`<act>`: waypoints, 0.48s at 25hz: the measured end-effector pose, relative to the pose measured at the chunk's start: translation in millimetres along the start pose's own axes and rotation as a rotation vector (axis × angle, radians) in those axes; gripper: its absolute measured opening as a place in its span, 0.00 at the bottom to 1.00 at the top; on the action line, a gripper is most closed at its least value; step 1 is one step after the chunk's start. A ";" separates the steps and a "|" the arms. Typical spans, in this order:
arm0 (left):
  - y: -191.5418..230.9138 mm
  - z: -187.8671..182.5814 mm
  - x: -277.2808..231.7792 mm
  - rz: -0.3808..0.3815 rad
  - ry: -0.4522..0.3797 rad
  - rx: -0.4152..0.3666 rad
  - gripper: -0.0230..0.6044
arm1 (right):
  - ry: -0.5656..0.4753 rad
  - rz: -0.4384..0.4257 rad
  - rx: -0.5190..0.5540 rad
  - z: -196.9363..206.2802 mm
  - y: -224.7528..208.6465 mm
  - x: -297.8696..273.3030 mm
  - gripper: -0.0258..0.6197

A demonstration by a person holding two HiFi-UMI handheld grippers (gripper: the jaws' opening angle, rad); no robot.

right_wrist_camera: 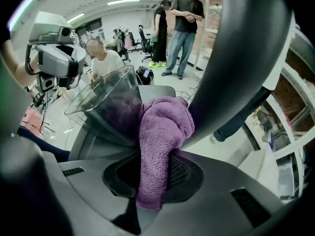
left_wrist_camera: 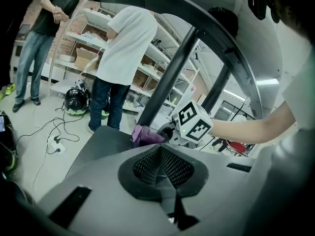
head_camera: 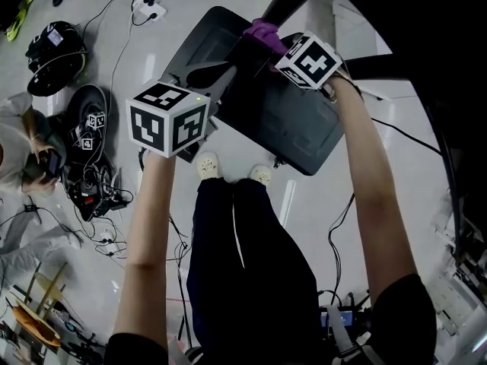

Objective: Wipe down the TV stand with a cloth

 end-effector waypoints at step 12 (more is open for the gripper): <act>-26.8 6.2 -8.8 0.016 -0.008 -0.001 0.04 | 0.029 0.072 -0.188 41.7 6.6 22.1 0.18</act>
Point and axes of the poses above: the fingertips, and each gripper's own axes: x backward along the fingers, y to its left, z out of its underside, the point moved 9 cm from there along x, backward along the fingers, and after that the axes turned 2 degrees about z, right-handed, at the moved point
